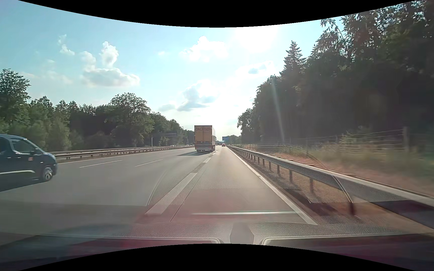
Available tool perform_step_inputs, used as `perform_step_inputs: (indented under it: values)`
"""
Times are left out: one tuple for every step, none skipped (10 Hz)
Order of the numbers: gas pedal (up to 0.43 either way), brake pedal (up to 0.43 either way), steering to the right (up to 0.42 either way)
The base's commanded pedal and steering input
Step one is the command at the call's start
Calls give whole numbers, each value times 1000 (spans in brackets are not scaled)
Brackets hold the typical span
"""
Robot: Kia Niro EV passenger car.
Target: Follow the waypoints while adhering to traffic rules and regulations
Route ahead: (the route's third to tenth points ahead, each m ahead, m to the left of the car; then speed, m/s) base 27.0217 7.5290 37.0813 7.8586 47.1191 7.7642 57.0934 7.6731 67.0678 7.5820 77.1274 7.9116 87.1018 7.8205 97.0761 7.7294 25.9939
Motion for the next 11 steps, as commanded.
perform_step_inputs:
  values:
    - [79,0,-3]
    - [87,0,-3]
    - [87,0,-3]
    - [98,0,-2]
    - [98,0,-3]
    - [98,0,-3]
    - [110,0,-3]
    - [110,0,-3]
    - [110,0,-3]
    - [110,0,-3]
    - [110,0,-3]
